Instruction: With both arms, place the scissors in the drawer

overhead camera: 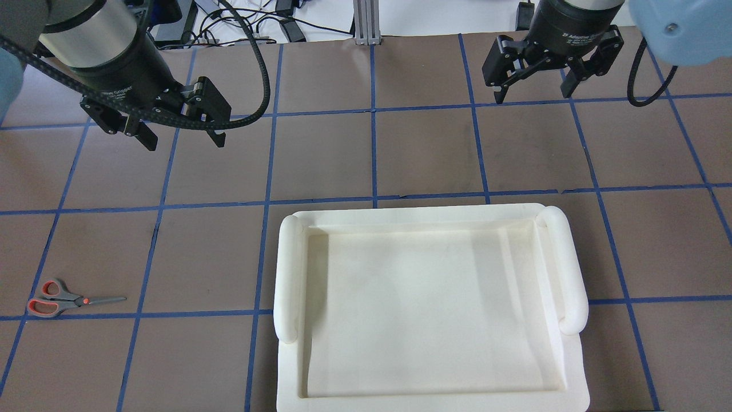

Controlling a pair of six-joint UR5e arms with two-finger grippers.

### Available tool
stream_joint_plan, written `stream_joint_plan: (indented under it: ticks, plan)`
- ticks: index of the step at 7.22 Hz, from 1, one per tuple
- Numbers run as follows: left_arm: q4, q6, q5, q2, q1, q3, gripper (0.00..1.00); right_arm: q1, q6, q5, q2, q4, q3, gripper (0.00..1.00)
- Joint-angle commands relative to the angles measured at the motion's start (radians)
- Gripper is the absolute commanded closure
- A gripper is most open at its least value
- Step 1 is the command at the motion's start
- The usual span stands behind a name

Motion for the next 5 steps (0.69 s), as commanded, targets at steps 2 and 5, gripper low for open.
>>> stream_joint_plan:
  ticks: [2,5]
  plan:
    - [-0.004,0.0,0.002,0.002,0.0,0.0,0.0,0.0,-0.001,0.0,0.0,0.005,0.0,0.0]
    - [0.002,0.279,0.005,0.009,0.046,-0.018,0.0,0.001,0.001,0.0,0.0,0.014,0.0,0.0]
